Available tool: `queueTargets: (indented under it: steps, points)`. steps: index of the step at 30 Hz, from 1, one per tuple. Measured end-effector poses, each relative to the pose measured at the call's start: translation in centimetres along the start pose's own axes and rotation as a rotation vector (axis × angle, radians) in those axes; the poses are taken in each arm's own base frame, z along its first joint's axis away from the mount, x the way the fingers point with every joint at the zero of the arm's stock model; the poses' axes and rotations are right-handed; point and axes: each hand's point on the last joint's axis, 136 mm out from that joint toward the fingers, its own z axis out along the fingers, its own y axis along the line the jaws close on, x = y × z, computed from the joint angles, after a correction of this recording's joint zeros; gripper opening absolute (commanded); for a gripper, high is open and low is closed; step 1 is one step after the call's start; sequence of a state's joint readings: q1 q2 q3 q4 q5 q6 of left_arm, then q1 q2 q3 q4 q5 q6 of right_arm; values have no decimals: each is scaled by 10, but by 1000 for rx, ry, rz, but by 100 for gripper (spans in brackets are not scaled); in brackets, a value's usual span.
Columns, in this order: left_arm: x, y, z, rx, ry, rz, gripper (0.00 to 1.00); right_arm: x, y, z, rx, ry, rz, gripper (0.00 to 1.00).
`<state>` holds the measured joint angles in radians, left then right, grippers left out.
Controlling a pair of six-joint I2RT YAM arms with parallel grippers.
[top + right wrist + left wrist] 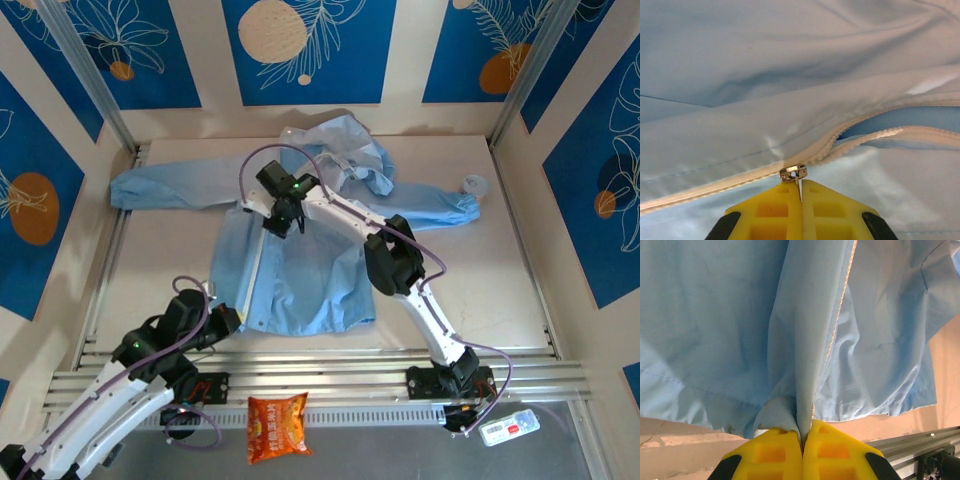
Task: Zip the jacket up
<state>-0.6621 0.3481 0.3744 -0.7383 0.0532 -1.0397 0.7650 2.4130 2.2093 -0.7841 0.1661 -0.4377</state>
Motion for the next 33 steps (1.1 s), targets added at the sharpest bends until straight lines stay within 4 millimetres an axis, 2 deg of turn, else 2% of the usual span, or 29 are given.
queueTargets:
  steps: [4,12,25,33]
  points:
    - [-1,-1,-6,-8,-1,3,0,-2,-20,-9,49,-7,16,0]
    - [4,5,-15,-32,16,14,0,9,-91,-31,194,-23,90,0]
    - [9,13,-27,-50,24,12,0,17,-144,-29,272,-36,125,0]
    - [12,20,-32,-67,19,-14,0,34,-199,-61,359,-73,194,0]
